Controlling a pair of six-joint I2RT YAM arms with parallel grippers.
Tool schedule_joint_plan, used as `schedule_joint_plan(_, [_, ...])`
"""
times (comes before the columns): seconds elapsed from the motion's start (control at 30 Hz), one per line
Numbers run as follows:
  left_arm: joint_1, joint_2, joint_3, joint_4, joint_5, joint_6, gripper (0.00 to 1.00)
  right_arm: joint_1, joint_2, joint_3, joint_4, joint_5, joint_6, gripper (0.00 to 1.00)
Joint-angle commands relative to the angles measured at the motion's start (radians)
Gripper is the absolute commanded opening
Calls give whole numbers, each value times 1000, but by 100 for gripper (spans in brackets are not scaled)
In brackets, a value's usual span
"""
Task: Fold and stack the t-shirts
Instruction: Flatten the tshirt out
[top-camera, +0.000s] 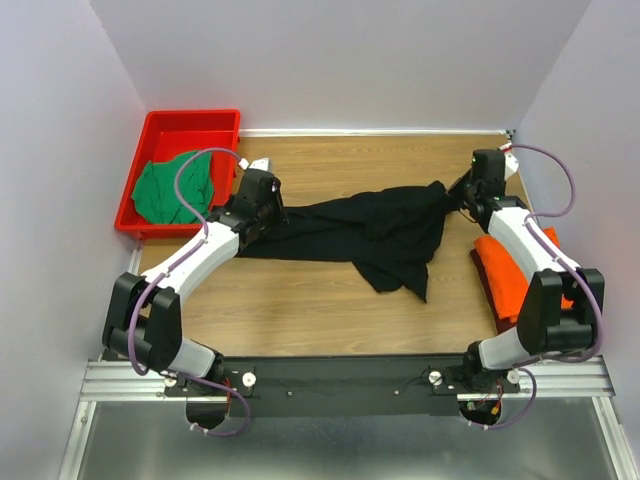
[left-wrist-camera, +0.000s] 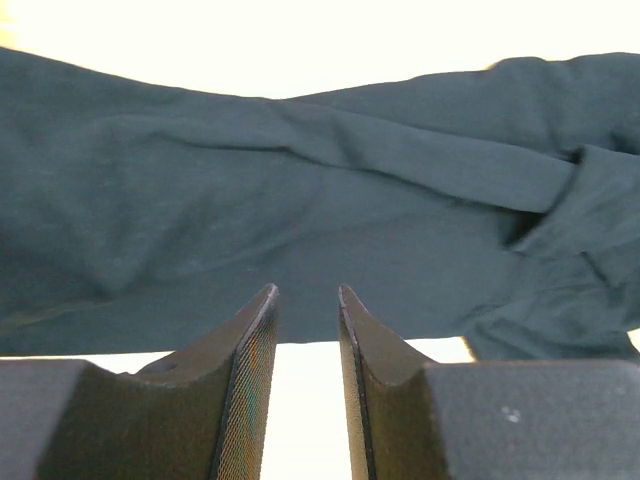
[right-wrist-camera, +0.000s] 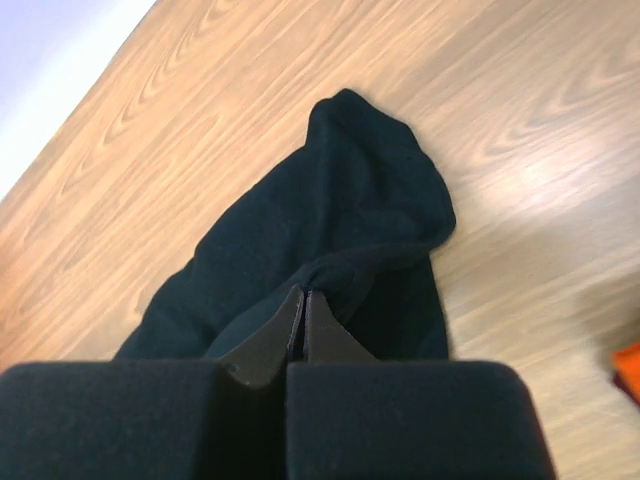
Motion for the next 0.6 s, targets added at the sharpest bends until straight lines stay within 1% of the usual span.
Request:
schedule_joint_plan(0.0, [14, 23, 4, -34, -57, -14, 38, -56, -64, 17, -25, 12, -16, 0])
schedule_joint_plan(0.1, [30, 18, 3, -48, -82, -24, 40, -112, -93, 6, -30, -5, -9, 0])
schedule_joint_plan(0.23, [51, 33, 20, -54, -94, -27, 41, -125, -102, 7, -30, -65, 3, 0])
schedule_joint_plan(0.27, [63, 44, 41, -58, -96, -30, 41, -125, -99, 6, -30, -89, 11, 0])
schedule_joint_plan(0.43, [105, 136, 133, -87, -106, -42, 42, -125, -104, -8, -30, -88, 14, 1])
schedule_joint_plan(0.57, [116, 211, 204, -113, -103, -50, 43, -125, -107, -20, -28, -134, 19, 1])
